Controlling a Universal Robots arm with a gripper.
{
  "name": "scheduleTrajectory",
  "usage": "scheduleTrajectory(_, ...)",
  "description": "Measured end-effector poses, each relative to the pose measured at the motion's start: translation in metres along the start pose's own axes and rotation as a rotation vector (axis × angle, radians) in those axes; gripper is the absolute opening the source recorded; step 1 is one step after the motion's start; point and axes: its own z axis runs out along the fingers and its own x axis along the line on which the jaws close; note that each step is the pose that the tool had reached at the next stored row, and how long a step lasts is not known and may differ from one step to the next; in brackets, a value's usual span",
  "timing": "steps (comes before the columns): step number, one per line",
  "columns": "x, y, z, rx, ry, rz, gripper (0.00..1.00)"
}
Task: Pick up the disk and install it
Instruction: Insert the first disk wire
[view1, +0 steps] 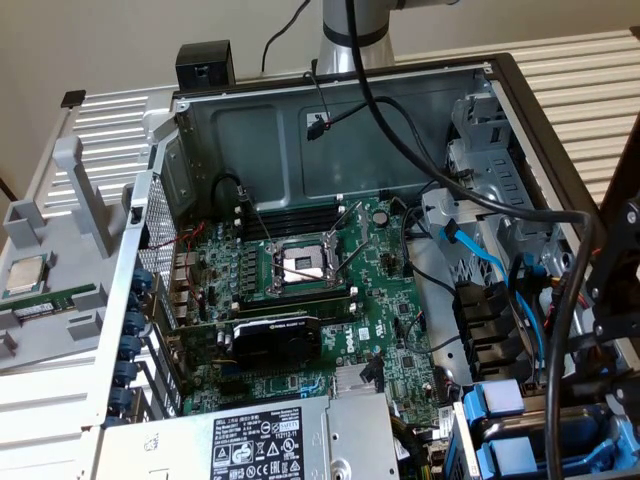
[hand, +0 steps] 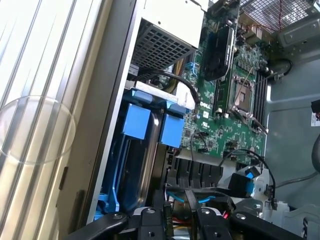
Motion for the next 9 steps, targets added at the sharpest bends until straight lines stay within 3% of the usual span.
scheduleTrajectory(7, -0.0001, 0.0004, 0.0001, 0.0008, 0.0, 0.001, 0.3)
scheduleTrajectory(9, -0.0003, 0.0011, 0.0002, -0.0025, 0.0007, -0.005, 0.3)
